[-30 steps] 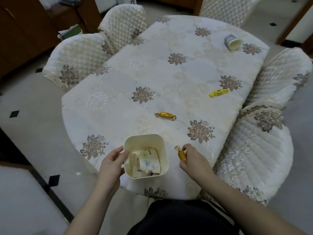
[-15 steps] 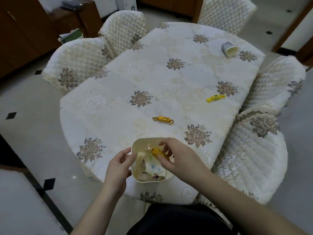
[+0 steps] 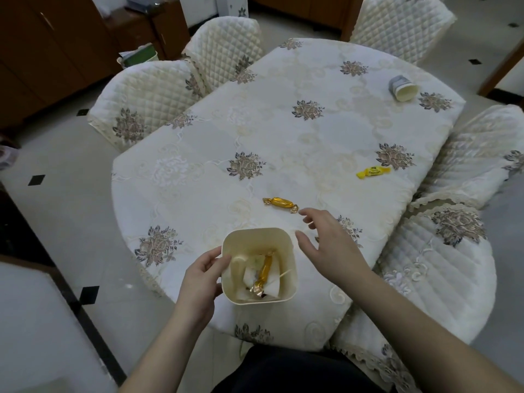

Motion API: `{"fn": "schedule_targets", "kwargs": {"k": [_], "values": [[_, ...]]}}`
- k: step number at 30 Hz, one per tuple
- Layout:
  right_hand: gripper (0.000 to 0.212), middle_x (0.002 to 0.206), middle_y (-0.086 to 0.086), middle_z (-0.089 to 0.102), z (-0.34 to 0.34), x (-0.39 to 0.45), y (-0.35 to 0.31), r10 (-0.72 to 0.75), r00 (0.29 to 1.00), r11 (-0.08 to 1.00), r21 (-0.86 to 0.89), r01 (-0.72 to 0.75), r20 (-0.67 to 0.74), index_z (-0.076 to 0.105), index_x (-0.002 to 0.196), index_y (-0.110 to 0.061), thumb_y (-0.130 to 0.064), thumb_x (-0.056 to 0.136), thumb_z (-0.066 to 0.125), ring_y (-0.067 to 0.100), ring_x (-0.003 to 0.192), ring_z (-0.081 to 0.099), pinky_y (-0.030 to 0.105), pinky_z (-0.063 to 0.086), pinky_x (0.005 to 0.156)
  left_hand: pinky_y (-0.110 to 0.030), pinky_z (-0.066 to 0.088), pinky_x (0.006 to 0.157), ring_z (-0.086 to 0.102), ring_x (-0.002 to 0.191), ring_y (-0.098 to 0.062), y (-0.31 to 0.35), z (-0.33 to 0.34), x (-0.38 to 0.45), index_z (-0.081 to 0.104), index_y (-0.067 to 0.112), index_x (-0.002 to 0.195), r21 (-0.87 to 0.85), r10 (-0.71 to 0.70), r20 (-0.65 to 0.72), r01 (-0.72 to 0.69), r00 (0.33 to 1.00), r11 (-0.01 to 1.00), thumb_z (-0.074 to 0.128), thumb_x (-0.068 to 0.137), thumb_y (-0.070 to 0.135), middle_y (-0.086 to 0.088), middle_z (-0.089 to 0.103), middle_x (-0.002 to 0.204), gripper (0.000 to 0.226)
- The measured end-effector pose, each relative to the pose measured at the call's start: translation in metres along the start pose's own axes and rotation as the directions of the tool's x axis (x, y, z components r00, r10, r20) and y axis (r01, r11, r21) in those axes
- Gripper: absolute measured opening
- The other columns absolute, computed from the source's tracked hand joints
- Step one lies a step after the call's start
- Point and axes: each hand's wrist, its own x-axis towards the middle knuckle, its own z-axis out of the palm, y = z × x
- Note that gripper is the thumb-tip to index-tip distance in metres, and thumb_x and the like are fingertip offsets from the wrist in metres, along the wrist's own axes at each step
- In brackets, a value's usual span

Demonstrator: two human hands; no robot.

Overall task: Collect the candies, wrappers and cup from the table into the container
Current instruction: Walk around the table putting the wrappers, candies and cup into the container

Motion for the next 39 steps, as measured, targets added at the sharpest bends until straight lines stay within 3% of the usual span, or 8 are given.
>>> {"fn": "schedule_targets", "kwargs": {"k": [5,10,15,19,21,27,33,39], "values": [[0.031,0.112,-0.007,0.054,-0.009,0.033,0.03,0.054,0.998,0.997,-0.047,-0.055,-0.022,0.054,0.12,-0.025,-0.033,0.09,0.055,0.01,0.098,0.056,0.03,0.046,0.082,-0.024,0.056,0.055,0.075,0.076,-0.014,0.002,-0.002,0.002,0.069,0.012,0.123,-0.013,0.015,-0.032,-0.016,0.999,1.0,0.068,0.092,0.014,-0.019,0.072,0.103,0.031],[0.032,0.121,-0.004,0.053,-0.002,0.063,0.051,0.101,0.991,0.982,-0.165,-0.086,0.088,0.053,0.123,-0.025,-0.036,0.093,0.051,0.014,0.103,0.056,0.033,0.054,0.07,-0.024,0.056,0.056,0.075,0.077,-0.017,0.004,-0.007,0.005,0.072,0.015,0.119,-0.034,0.022,-0.054,-0.023,0.998,0.999,0.068,0.092,0.015,-0.025,0.07,0.107,0.028],[0.034,0.124,0.002,0.055,0.016,0.097,0.059,0.059,0.989,0.969,-0.245,-0.024,0.135,0.054,0.126,-0.02,-0.032,0.093,0.053,0.022,0.11,0.054,0.036,0.046,0.088,-0.024,0.055,0.054,0.073,0.075,-0.016,0.007,-0.01,0.015,0.071,0.014,0.12,-0.046,0.003,-0.086,-0.007,0.996,0.999,0.069,0.09,0.013,-0.032,0.064,0.112,0.03],[0.039,0.127,0.005,0.054,0.039,0.125,0.064,0.045,0.975,0.94,-0.341,0.032,0.216,0.051,0.13,-0.019,-0.031,0.093,0.053,0.025,0.111,0.053,0.038,0.047,0.088,-0.024,0.055,0.055,0.07,0.077,-0.017,0.01,-0.009,0.024,0.07,0.014,0.121,-0.045,-0.003,-0.103,-0.001,0.995,0.999,0.069,0.09,0.012,-0.023,0.065,0.102,0.032],[0.043,0.129,0.006,0.053,0.053,0.138,0.068,0.06,0.963,0.915,-0.4,0.052,0.264,0.049,0.133,-0.019,-0.031,0.092,0.052,0.026,0.111,0.052,0.038,0.047,0.086,-0.025,0.056,0.056,0.071,0.08,-0.018,0.012,-0.007,0.029,0.07,0.014,0.122,-0.038,-0.002,-0.11,-0.002,0.994,0.999,0.068,0.09,0.011,-0.028,0.066,0.105,0.031],[0.046,0.128,0.009,0.05,0.093,0.163,0.085,0.192,0.895,0.87,-0.491,0.034,0.403,0.045,0.134,-0.018,-0.034,0.091,0.051,0.029,0.111,0.05,0.041,0.044,0.088,-0.024,0.055,0.056,0.07,0.076,-0.014,0.02,0.0,0.046,0.071,0.016,0.121,-0.022,-0.015,-0.098,0.013,0.995,1.0,0.066,0.092,0.011,-0.019,0.066,0.102,0.03],[0.032,0.113,0.008,0.053,0.11,0.168,0.099,0.154,0.928,0.87,-0.492,0.036,0.34,0.052,0.118,-0.017,-0.027,0.087,0.055,0.027,0.1,0.05,0.04,0.045,0.082,-0.027,0.056,0.059,0.064,0.084,-0.024,0.026,0.008,0.057,0.072,0.018,0.118,-0.009,-0.014,-0.066,0.014,0.998,1.0,0.067,0.092,0.012,-0.016,0.061,0.105,0.027],[0.027,0.104,0.008,0.055,0.091,0.162,0.106,0.206,0.933,0.915,-0.397,-0.077,0.295,0.057,0.11,-0.014,-0.033,0.09,0.055,0.027,0.093,0.052,0.037,0.042,0.078,-0.024,0.055,0.056,0.066,0.078,-0.016,0.028,0.014,0.062,0.07,0.016,0.12,-0.027,-0.033,-0.074,0.031,0.997,0.999,0.066,0.093,0.011,-0.016,0.061,0.103,0.028]]}}
